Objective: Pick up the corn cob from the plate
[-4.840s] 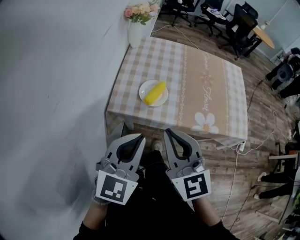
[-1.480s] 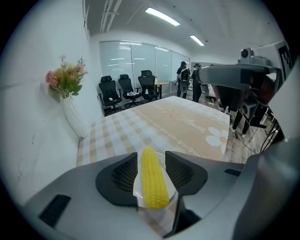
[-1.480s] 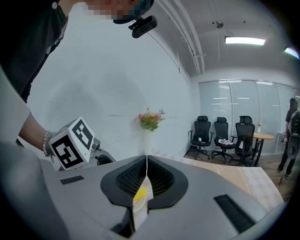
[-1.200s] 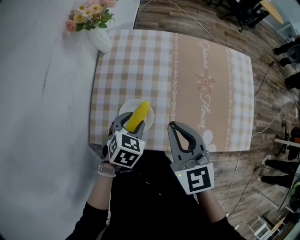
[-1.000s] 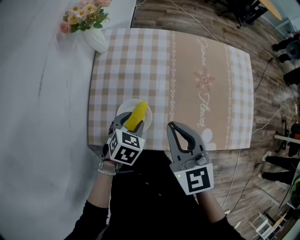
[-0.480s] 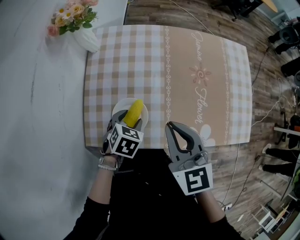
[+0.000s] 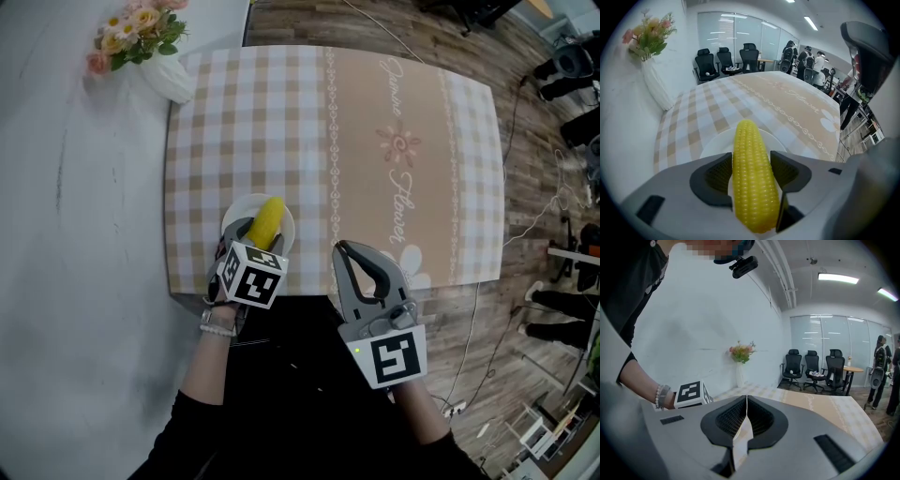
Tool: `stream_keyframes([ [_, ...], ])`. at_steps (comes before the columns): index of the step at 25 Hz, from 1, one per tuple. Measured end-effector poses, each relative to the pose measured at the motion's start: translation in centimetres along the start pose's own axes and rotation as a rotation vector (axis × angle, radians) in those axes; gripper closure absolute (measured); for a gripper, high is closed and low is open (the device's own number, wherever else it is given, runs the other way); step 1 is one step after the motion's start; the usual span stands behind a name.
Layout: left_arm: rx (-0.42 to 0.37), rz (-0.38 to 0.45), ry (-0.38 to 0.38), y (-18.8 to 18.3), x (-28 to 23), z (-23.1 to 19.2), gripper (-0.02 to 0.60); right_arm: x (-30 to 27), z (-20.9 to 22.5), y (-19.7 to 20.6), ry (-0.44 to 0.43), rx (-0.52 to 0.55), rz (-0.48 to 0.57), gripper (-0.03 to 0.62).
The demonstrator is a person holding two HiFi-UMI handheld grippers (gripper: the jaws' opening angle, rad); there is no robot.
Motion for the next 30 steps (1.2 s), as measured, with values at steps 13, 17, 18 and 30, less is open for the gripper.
stream_keyframes([
  [13, 0.031, 0.012, 0.013, 0.33, -0.72, 0.08, 0.328, -0.21, -0.43, 0.41, -0.006, -0.009, -0.014, 0.551],
  [17, 0.035, 0.057, 0.008, 0.52, -0.65, 0.03, 0.327, -0.21, -0.54, 0.48, -0.004, -0.012, -0.014, 0.551],
  [18, 0.037, 0.068, 0.007, 0.58, -0.61, 0.0, 0.327, -0.19, -0.58, 0.47, -0.003, -0.012, -0.012, 0.551],
  [30, 0.053, 0.057, 0.003, 0.54, -0.56, -0.12, 0.328, 0.4, -0.8, 0.85, 0.005, -0.018, -0.025, 0.551],
])
Point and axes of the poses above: the fingertips, and each gripper's own axes: x backward along the fingers, z to its right, y out of its underside, the point moved 4 cm from there along x, backward along the fingers, and after that the axes turned 15 degrees about -y, right-handed, at the moved point
